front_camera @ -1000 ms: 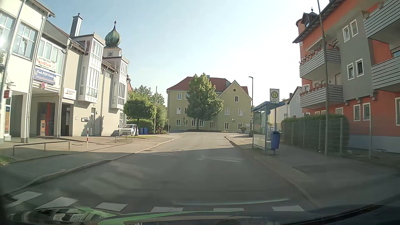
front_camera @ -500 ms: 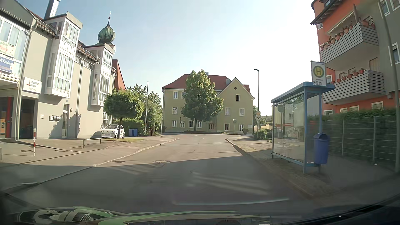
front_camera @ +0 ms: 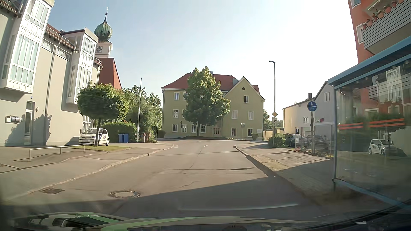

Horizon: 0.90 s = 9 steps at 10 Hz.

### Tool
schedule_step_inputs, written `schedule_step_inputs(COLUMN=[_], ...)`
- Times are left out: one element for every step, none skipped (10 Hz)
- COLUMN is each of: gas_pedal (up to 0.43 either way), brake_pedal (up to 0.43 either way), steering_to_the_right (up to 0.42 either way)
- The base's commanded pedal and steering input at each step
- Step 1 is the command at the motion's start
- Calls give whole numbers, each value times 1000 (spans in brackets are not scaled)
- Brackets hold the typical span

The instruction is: Follow the waypoints while adhering to traffic rules and regulations

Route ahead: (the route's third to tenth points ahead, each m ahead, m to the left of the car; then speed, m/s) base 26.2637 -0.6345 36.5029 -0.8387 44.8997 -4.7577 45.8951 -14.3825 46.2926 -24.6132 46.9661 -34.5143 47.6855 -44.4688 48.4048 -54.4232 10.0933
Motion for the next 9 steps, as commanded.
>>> schedule_step_inputs(gas_pedal=[0, 0, 0, 0, 0, 0, 0, 0, 0], brake_pedal=[0, 0, 0, 0, 12, 43, 73, 110, 116], steering_to_the_right=[6, 6, 6, 6, 5, 4, 4, 3, 2])
